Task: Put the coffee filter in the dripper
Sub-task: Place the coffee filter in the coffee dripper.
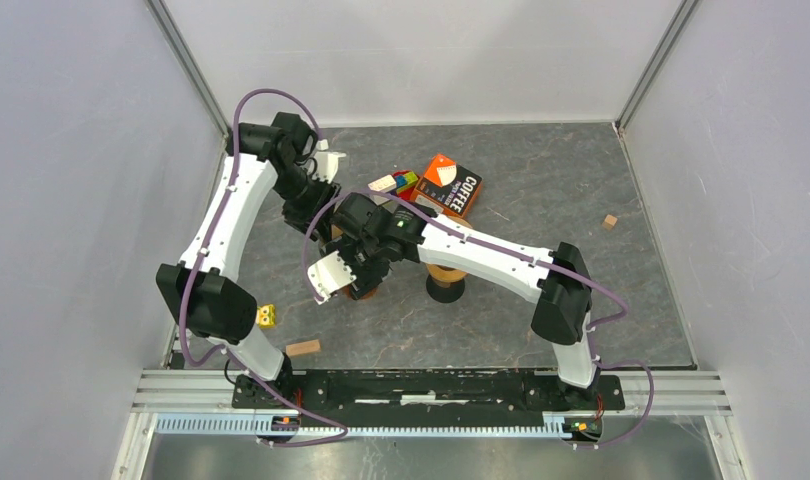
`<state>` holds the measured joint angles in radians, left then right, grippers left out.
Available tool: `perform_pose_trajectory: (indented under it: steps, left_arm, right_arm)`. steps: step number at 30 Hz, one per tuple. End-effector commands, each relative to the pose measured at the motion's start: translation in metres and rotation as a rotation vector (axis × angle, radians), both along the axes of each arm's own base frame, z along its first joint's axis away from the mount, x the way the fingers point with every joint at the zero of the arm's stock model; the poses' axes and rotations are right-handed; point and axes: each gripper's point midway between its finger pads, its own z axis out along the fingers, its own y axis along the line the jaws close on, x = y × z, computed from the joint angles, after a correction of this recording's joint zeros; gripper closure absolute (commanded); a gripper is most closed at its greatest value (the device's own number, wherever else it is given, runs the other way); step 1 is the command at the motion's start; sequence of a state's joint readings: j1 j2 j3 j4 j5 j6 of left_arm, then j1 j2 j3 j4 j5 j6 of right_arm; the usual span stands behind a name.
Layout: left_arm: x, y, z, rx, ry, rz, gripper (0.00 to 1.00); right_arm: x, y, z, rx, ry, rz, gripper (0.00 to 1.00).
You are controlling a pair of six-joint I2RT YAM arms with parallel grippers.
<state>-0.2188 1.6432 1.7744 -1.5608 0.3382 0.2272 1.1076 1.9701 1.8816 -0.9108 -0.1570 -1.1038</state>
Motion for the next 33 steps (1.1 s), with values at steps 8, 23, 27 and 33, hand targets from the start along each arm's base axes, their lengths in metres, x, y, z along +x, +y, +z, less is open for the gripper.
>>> perform_pose_trajectory:
  steps: [8, 23, 27, 33]
  left_arm:
    - [0.004, 0.011, -0.009, 0.09, -0.042, -0.077, 0.5]
    - [0.01, -0.001, -0.028, 0.046, -0.025, -0.075, 0.47]
    - [0.012, -0.004, -0.029, 0.039, -0.018, -0.077, 0.46]
    - [0.012, -0.004, -0.037, 0.043, -0.006, -0.078, 0.45]
  right_arm:
    - [-0.003, 0.002, 0.001, 0.004, 0.012, 0.018, 0.27]
    - [-0.007, -0.005, -0.013, -0.012, 0.026, 0.01, 0.27]
    - [-0.01, -0.009, -0.016, -0.009, 0.025, 0.015, 0.27]
    - [-0.011, -0.009, -0.018, -0.008, 0.028, 0.022, 0.26]
